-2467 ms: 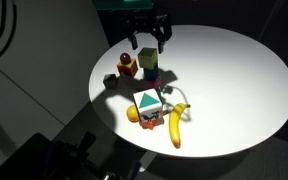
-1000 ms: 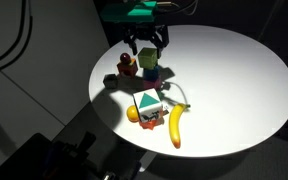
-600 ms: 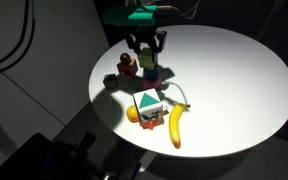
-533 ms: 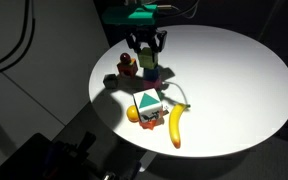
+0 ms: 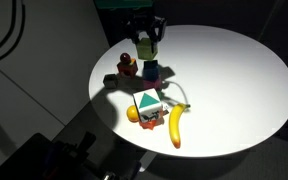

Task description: Pick up the lime green block and put it on the gray block

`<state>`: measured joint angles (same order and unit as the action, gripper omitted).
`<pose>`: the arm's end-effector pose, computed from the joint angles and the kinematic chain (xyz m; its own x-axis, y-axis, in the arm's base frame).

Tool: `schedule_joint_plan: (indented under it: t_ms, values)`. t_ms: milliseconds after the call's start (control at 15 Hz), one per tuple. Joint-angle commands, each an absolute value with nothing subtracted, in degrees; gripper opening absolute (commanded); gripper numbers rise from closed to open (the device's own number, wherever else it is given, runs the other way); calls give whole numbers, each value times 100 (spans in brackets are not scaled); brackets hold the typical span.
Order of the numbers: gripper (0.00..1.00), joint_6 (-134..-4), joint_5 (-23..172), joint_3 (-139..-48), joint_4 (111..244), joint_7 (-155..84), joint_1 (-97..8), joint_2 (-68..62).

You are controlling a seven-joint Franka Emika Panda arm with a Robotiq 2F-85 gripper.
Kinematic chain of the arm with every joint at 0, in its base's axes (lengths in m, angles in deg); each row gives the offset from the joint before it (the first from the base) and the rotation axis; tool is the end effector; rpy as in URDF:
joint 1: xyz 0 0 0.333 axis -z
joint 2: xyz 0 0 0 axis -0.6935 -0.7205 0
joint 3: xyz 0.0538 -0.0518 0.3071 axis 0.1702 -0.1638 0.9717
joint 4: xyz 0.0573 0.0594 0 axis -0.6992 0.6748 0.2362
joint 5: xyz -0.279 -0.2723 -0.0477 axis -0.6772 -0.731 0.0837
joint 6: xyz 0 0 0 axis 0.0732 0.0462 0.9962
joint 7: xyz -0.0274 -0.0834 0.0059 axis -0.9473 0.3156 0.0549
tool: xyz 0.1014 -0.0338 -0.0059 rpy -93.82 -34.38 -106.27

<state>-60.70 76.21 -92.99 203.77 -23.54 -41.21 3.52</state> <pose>0.5678 -0.0575 0.3421 0.9981 0.0371 -0.0499 0.0382 -0.9990 0.0220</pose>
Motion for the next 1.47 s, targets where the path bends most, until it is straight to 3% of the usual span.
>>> schedule_joint_plan:
  t_ms: [0,1067,1133,1400]
  values:
    - [31,-5921,7435,-9220,20574,-2324,-4177,748]
    - [31,-5979,7337,-8817,20962,-1347,-4492,928]
    - [56,-5979,7327,-8812,20973,-1342,-4495,927]
    - [56,-5981,7327,-8811,20973,-1343,-4493,896]
